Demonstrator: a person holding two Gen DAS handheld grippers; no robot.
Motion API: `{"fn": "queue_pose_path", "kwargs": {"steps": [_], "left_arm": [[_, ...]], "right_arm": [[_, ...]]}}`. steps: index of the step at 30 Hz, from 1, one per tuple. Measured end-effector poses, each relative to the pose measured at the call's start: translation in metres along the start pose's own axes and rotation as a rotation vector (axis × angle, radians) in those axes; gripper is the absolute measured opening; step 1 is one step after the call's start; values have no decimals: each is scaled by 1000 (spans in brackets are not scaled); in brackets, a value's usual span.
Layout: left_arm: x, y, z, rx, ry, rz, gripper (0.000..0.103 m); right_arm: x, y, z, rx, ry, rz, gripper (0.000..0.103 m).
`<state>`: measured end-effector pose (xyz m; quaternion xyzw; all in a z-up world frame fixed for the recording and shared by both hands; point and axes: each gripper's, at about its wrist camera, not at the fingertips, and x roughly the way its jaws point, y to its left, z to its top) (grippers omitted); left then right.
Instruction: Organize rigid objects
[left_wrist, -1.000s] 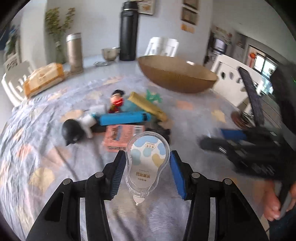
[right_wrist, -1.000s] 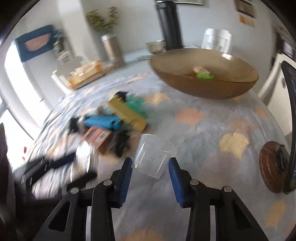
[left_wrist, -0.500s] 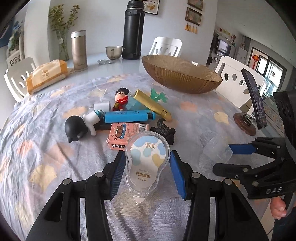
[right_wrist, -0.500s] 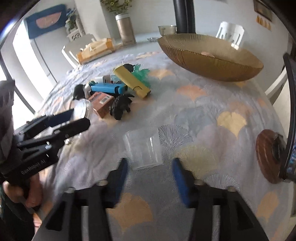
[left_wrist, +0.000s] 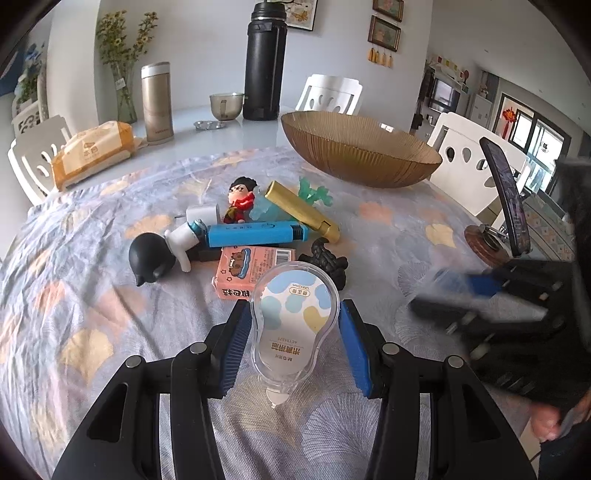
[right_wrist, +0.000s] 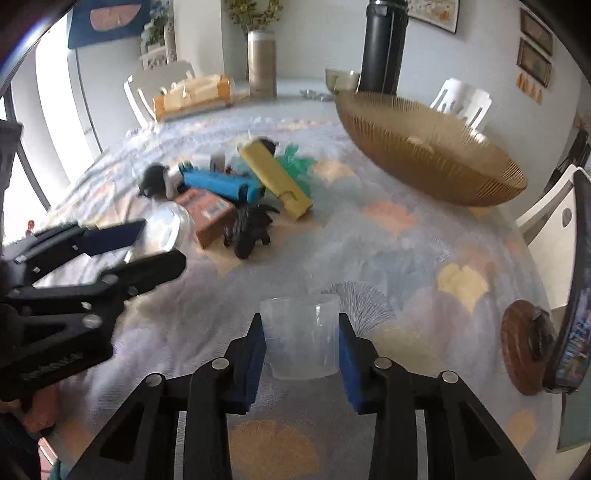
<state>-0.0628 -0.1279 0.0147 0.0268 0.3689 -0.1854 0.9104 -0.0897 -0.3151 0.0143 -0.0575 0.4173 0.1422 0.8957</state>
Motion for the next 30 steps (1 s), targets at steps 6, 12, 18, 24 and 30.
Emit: {"fn": "queue_pose_path", "kwargs": {"steps": [6, 12, 18, 24, 30], "left_arm": [[-28, -8, 42, 31, -81, -18, 46], [-31, -24, 123, 82, -169, -70, 46], [39, -24, 163, -11, -93, -150, 46], [103, -34, 166, -69, -28, -173, 46], [113, -38, 169, -45, -18, -156, 49]], "right_arm": [[-67, -40, 46, 119, -205, -46, 36], [-94, -87, 92, 318, -331, -101, 36], [-48, -107, 113, 410, -252, -119, 36], [9, -131, 113, 478, -154, -155, 36], [17, -133, 118, 435, -154, -242, 36]]}}
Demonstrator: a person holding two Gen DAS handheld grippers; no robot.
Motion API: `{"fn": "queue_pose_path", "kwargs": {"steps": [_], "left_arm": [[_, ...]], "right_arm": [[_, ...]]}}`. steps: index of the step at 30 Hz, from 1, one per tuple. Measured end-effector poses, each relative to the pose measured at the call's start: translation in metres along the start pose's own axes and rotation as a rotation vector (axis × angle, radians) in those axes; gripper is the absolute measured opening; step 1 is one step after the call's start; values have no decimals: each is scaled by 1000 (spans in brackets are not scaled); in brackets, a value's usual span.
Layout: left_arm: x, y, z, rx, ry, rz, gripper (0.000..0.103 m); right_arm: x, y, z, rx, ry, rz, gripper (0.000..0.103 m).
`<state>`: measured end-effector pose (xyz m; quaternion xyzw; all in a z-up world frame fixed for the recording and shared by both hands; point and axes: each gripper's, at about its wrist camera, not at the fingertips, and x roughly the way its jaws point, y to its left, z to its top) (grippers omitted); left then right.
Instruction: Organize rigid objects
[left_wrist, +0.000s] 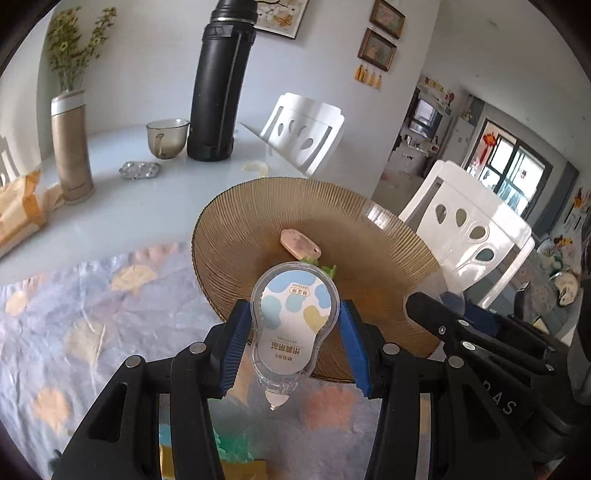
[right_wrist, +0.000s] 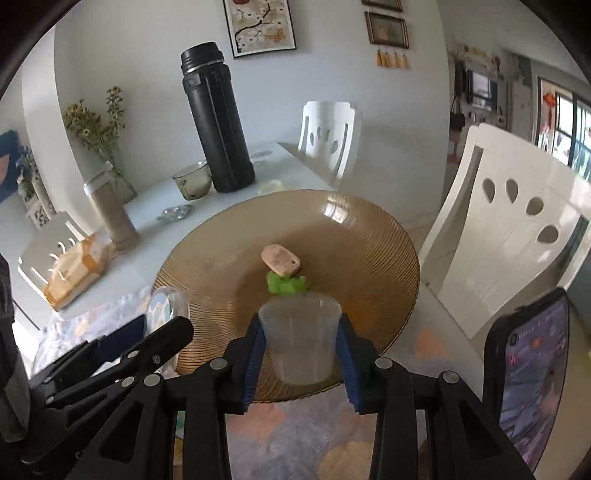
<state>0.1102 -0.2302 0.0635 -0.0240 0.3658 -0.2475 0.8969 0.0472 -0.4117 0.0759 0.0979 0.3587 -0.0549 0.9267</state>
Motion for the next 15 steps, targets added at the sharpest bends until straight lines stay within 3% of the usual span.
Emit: {"fn": "queue_pose_path", "kwargs": {"steps": [2, 3, 6, 10, 15], "left_arm": [[-5, 6, 1, -24, 20, 7, 59], [-11, 10, 2, -38, 12, -2, 65], [-44, 22, 0, -77, -44, -32, 67], [-94, 40, -9, -111, -95, -26, 69], [-158, 69, -65, -159, -143, 65, 74]], "right_arm": [[-2, -2, 2, 1, 13, -12, 40], [-3, -1, 4, 7, 12, -10, 46], [-32, -4, 6, 19, -63, 31, 64], [-72, 2, 2, -6, -125, 88, 64], [-99, 28, -32, -104, -107, 192, 67]]}}
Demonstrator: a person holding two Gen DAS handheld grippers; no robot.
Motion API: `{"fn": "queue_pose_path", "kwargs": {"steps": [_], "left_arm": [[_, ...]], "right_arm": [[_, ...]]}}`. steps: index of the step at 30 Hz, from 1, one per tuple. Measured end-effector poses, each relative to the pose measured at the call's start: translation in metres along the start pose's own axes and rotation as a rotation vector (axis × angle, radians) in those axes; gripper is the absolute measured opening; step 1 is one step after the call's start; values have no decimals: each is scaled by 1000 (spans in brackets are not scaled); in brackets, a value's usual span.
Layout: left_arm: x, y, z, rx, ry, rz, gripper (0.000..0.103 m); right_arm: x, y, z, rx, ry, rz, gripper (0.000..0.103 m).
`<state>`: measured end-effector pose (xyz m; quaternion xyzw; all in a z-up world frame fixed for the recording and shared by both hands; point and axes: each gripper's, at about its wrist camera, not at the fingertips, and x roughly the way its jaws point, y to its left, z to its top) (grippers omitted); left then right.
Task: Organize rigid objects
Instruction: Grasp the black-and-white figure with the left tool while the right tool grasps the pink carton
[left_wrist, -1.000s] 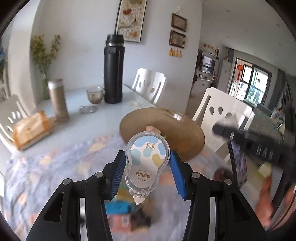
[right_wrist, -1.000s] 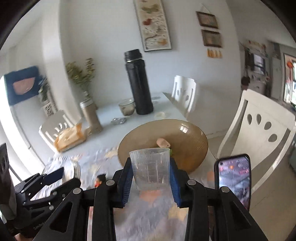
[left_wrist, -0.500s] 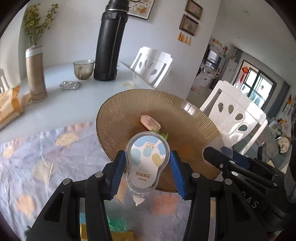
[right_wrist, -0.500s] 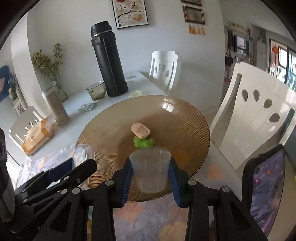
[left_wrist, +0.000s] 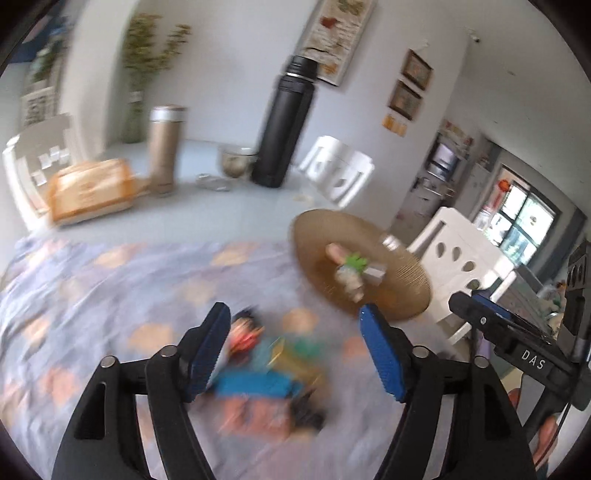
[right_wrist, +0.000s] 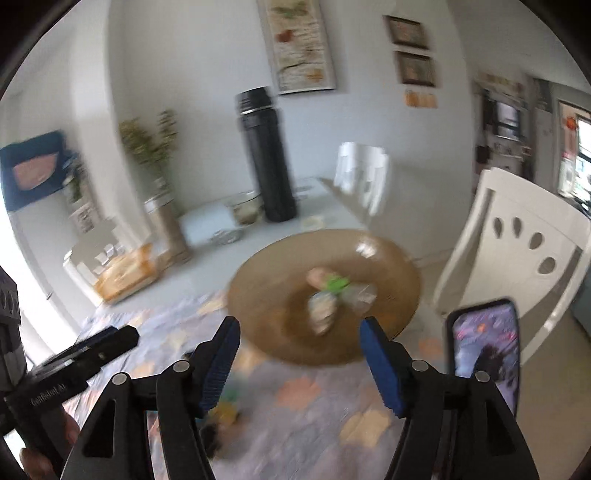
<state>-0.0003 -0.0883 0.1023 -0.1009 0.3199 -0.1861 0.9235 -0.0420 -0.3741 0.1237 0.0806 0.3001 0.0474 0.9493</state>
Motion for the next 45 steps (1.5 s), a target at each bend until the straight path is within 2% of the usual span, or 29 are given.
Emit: {"fn": "queue_pose_path", "kwargs": {"steps": [4, 6, 8, 11, 12, 13, 14, 15, 23, 26, 27, 28, 31, 33, 35, 37, 40, 42, 45], "left_arm": [[-18, 36, -36, -40, 6, 129, 78], [-17, 52, -55, -38, 37, 191, 78], [-15, 68, -72, -40, 73, 239, 78], [-8, 83, -92, -62, 98, 252, 78], [-4, 88, -95, -87, 131, 256, 77], [-2, 89, -94, -98, 145, 242, 77], [-5, 90, -93, -96, 122, 216, 78], [-5, 89, -93, -92, 111, 217, 78], [1, 71, -98, 1, 139, 284, 78], [5, 70, -99, 18, 189, 263, 78], [9, 73, -99, 9, 239, 222, 78], [15, 78, -98, -11, 314, 149, 78], [6, 82, -75, 41, 309, 90, 78], [5, 85, -56, 79, 291, 98, 78], [15, 85, -45, 121, 299, 98, 78], [31, 87, -40, 153, 329, 97, 78], [56, 93, -43, 176, 367, 96, 78], [66, 96, -46, 182, 371, 94, 78], [79, 97, -45, 192, 375, 89, 78]], "right_arm": [[11, 35, -45, -100, 54, 65, 68], [29, 45, -68, -107, 105, 91, 73], [44, 50, -84, -112, 138, 97, 73], [60, 53, -98, -126, 172, 87, 73], [60, 54, -99, -130, 175, 88, 73], [60, 55, -97, -131, 164, 97, 73], [57, 52, -98, -130, 162, 104, 76], [60, 53, -99, -130, 174, 108, 82], [60, 74, -109, -248, 175, 63, 83], [58, 84, -114, -297, 179, 83, 83], [57, 86, -115, -310, 185, 102, 83], [56, 87, -116, -319, 197, 125, 83], [59, 93, -117, -327, 274, 256, 83], [62, 101, -113, -313, 339, 348, 83], [68, 109, -110, -309, 386, 399, 83], [83, 116, -109, -300, 433, 383, 83], [88, 122, -106, -314, 409, 361, 83], [92, 125, -106, -343, 387, 313, 83], [101, 127, -102, -344, 382, 297, 83]]}}
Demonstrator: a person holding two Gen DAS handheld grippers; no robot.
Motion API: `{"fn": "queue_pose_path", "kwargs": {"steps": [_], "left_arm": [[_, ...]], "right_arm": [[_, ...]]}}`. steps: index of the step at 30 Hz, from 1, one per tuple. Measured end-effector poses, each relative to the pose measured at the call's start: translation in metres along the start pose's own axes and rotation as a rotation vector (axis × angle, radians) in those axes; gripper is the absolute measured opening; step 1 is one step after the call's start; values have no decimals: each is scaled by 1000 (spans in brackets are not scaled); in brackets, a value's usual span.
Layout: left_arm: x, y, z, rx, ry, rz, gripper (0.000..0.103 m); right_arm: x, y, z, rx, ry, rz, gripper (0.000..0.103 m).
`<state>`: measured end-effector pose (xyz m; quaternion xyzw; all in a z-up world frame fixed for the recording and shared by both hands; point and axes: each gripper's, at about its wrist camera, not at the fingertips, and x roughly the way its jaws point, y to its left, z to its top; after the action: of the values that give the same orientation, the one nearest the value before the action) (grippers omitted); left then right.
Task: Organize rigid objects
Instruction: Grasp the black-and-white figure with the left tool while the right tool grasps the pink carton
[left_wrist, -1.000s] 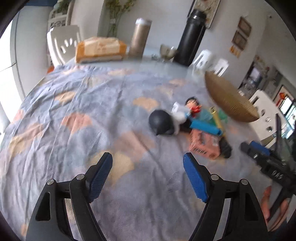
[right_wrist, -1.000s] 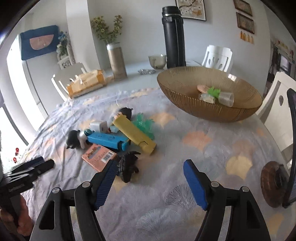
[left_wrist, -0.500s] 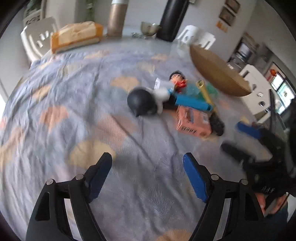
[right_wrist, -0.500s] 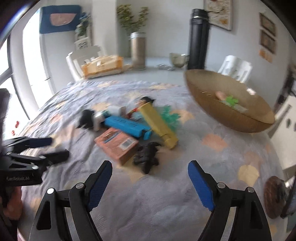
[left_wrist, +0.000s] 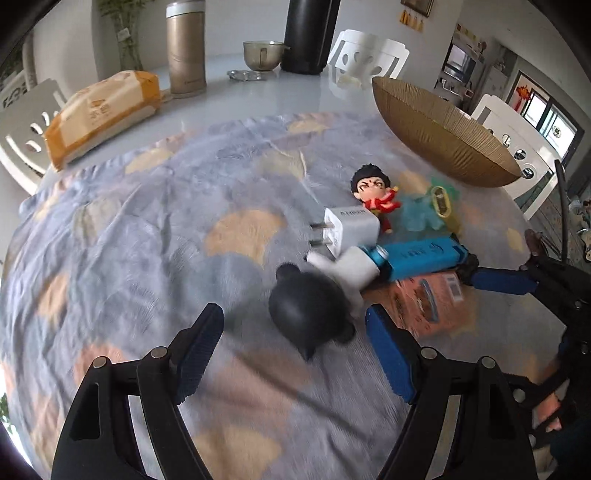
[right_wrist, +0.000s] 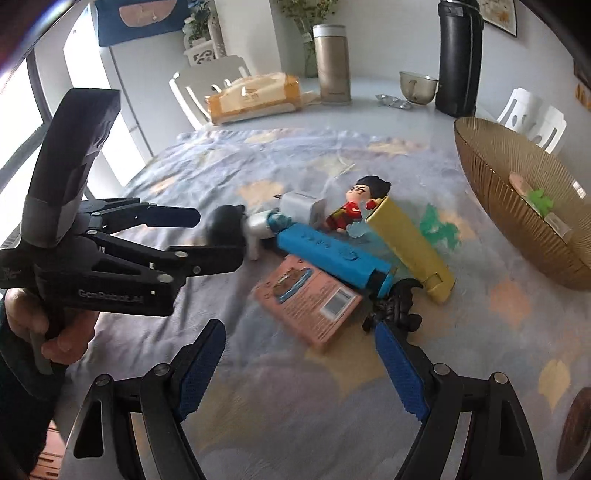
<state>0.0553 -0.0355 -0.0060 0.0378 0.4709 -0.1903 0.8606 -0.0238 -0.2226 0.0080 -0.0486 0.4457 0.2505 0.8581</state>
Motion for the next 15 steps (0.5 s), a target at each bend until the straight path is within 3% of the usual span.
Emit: {"fn": "queue_pose_path", "kwargs": {"steps": [4, 5, 7, 10, 11, 14, 15], "left_arm": [[5, -1, 7, -1, -16, -25, 76], [6, -3, 7, 3, -20, -28, 73], [4, -6, 5, 18, -31, -31, 48], [0, -5, 0, -7, -32, -38, 48], [-2, -4, -2, -24, -31, -36, 48], [-18, 6, -18, -129, -41, -29, 48], [-24, 9, -25, -161, -57, -17, 48]], "right_arm": [[6, -3, 10, -5, 2, 1, 84], [10, -1, 13, -16, 4, 2, 85], [14, 4, 14, -52, 4, 8, 91], [17, 10, 12, -83, -2, 15, 98], [17, 11, 12, -85, -7, 16, 95], [22, 12, 9, -74, 24, 49, 54], [20, 12, 6, -68, 18, 60, 50]]}}
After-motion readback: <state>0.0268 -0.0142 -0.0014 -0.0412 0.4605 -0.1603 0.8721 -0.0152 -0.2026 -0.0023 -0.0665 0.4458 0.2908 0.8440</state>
